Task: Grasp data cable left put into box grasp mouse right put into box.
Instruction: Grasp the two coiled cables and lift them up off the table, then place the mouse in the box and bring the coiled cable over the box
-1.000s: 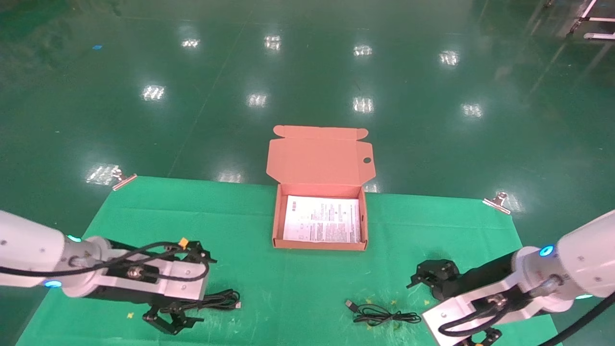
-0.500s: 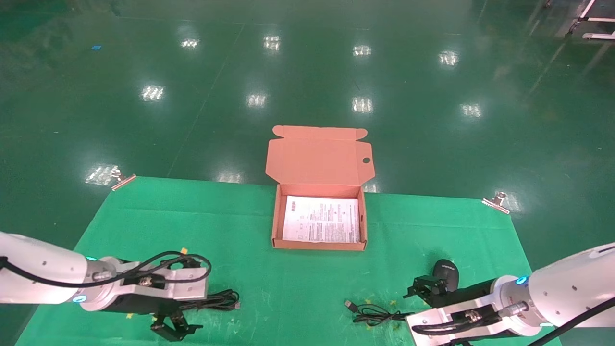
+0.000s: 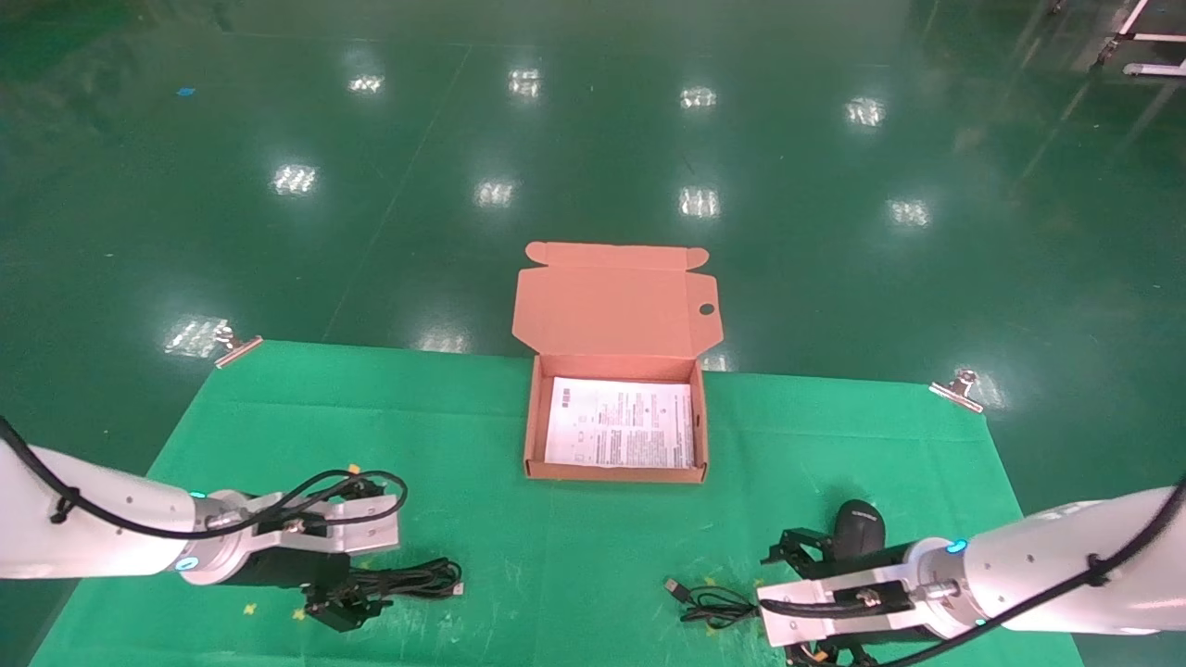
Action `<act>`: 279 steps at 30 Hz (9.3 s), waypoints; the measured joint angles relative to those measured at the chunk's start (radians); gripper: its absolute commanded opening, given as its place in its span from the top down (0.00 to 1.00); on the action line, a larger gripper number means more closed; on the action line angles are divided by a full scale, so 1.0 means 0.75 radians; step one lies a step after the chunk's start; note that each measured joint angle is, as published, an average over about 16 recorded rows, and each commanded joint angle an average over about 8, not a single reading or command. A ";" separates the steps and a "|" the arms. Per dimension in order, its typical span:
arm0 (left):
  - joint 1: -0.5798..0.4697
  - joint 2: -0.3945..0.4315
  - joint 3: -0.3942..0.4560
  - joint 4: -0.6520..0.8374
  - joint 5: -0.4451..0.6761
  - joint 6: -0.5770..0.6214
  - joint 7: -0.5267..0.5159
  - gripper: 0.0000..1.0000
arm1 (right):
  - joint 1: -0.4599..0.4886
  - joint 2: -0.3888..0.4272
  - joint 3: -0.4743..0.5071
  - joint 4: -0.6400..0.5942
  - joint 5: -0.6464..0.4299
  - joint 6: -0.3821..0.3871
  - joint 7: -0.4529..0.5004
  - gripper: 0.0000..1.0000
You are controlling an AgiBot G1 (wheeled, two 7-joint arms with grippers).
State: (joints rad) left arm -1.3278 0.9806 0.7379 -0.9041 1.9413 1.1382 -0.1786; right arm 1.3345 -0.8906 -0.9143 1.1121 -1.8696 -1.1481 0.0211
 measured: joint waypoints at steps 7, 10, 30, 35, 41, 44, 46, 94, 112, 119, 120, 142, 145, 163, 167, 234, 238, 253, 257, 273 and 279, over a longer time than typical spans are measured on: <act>-0.011 0.043 0.005 0.129 0.017 -0.054 0.054 0.00 | -0.021 -0.068 -0.016 -0.124 -0.042 0.091 -0.073 0.00; -0.017 0.056 0.006 0.172 0.019 -0.067 0.074 0.30 | -0.027 -0.089 -0.021 -0.167 -0.052 0.117 -0.097 0.18; -0.031 0.070 0.003 0.237 0.012 -0.081 0.110 1.00 | -0.035 -0.124 -0.025 -0.246 -0.057 0.154 -0.134 1.00; -0.030 0.069 0.003 0.233 0.012 -0.079 0.108 1.00 | -0.034 -0.122 -0.025 -0.242 -0.057 0.151 -0.133 1.00; -0.030 0.069 0.004 0.230 0.012 -0.077 0.107 1.00 | -0.033 -0.121 -0.025 -0.238 -0.056 0.149 -0.132 1.00; -0.029 0.068 0.004 0.229 0.012 -0.077 0.106 1.00 | -0.033 -0.120 -0.025 -0.237 -0.056 0.148 -0.131 1.00; -0.029 0.068 0.005 0.229 0.012 -0.076 0.106 1.00 | -0.033 -0.120 -0.025 -0.237 -0.056 0.148 -0.131 1.00; -0.101 -0.080 -0.082 0.092 -0.112 -0.024 0.203 1.00 | 0.107 0.131 0.154 -0.039 0.031 0.206 0.063 1.00; -0.306 -0.030 -0.161 -0.019 -0.156 -0.117 0.291 1.00 | 0.407 -0.095 0.273 -0.161 0.129 0.382 -0.129 1.00; -0.368 0.021 -0.182 0.000 -0.157 -0.182 0.317 1.00 | 0.505 -0.249 0.307 -0.346 0.224 0.418 -0.298 1.00; -0.374 0.026 -0.184 0.004 -0.157 -0.189 0.319 1.00 | 0.515 -0.264 0.312 -0.369 0.237 0.421 -0.318 1.00; -0.365 0.028 -0.174 -0.005 -0.135 -0.199 0.323 1.00 | 0.513 -0.350 0.346 -0.523 0.342 0.423 -0.434 1.00; -0.352 0.022 -0.166 -0.016 -0.119 -0.198 0.311 1.00 | 0.505 -0.360 0.343 -0.537 0.343 0.425 -0.439 1.00; -0.287 -0.024 -0.126 -0.090 0.006 -0.201 0.168 1.00 | 0.483 -0.484 0.333 -0.716 0.361 0.449 -0.501 1.00; -0.277 -0.041 -0.118 -0.115 0.043 -0.194 0.123 1.00 | 0.482 -0.521 0.336 -0.776 0.377 0.448 -0.533 1.00; -0.196 0.019 -0.073 -0.209 0.137 -0.242 0.017 1.00 | 0.301 -0.462 0.088 -0.963 0.674 0.609 -0.403 0.00; -0.178 0.077 -0.063 -0.170 0.124 -0.285 0.060 1.00 | 0.308 -0.377 0.087 -0.895 0.662 0.607 -0.376 0.00; -0.140 0.325 -0.025 0.075 0.078 -0.478 0.286 1.00 | 0.265 -0.034 0.048 -0.455 0.563 0.614 -0.107 0.00; -0.138 0.395 -0.018 0.155 0.042 -0.536 0.370 1.00 | 0.238 0.058 0.031 -0.295 0.516 0.630 0.017 0.00; -0.157 0.519 0.152 0.319 -0.233 -0.733 0.554 0.60 | 0.160 0.328 -0.025 0.237 0.258 0.712 0.537 0.00; -0.167 0.522 0.212 0.327 -0.294 -0.769 0.550 0.00 | 0.152 0.355 -0.033 0.299 0.204 0.723 0.610 0.00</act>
State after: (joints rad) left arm -1.4528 1.3722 0.8970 -0.6588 1.7204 0.5616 0.2338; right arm 1.4484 -0.6244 -0.9389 1.3367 -1.7167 -0.6057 0.4784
